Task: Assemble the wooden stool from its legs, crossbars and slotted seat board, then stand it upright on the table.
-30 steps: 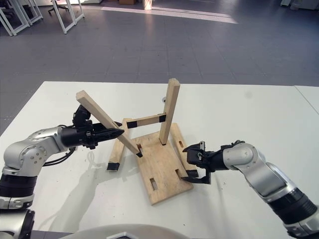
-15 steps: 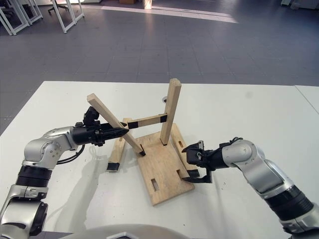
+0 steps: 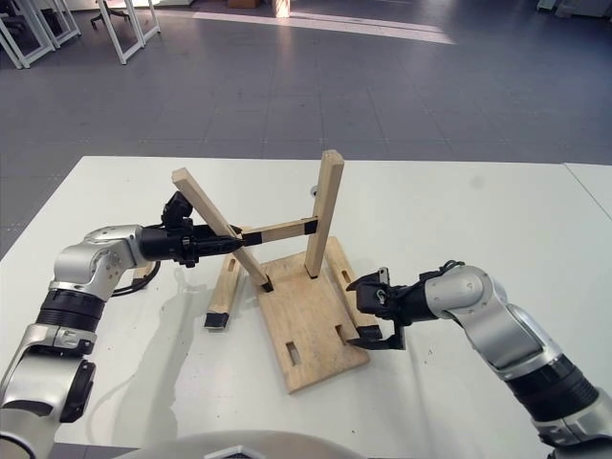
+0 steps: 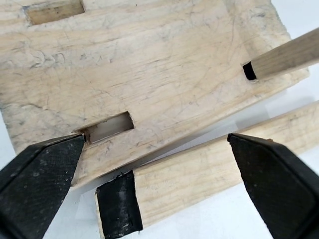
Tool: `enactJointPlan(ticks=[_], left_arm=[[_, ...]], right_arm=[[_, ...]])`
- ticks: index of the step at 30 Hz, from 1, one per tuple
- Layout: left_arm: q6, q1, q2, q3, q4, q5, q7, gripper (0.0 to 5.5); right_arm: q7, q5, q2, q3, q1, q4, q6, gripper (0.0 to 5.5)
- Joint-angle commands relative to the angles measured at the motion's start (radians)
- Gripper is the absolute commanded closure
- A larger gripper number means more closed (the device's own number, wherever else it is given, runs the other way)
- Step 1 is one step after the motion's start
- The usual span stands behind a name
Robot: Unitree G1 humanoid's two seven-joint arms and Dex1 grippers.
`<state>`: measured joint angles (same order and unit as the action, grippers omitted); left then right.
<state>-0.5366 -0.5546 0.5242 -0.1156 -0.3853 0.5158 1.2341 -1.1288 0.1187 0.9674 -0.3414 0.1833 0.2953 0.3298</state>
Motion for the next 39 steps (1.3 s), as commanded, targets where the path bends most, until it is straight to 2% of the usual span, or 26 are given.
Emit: enactJointPlan(ticks=[1, 6, 12, 31, 39], left_arm=[[0.032, 0.005, 0.023, -0.022, -0.028, -0.076, 0.003, 3.43], [0.108, 0.047, 0.017, -0.046, -0.004, -0.13, -0.03, 3.43], [0.108, 0.139, 0.006, -0.06, 0.096, -0.127, -0.066, 3.43], [0.118, 0.066, 0.043, -0.156, -0.012, -0.176, 0.014, 3.43], [0.111, 0.056, 0.033, -0.138, -0.074, -0.154, 0.014, 3.43]], right_arm=[[-0.001, -0.005, -0.016, 0.014, 0.011, 0.019, 0.013, 0.24], [0.002, -0.005, -0.03, 0.023, 0.016, 0.026, 0.024, 0.24], [0.013, -0.008, -0.036, 0.028, 0.006, 0.037, 0.032, 0.24], [0.055, -0.022, -0.106, 0.022, 0.039, 0.037, 0.057, 0.24], [0.067, -0.026, -0.13, 0.021, 0.05, 0.039, 0.068, 0.24]])
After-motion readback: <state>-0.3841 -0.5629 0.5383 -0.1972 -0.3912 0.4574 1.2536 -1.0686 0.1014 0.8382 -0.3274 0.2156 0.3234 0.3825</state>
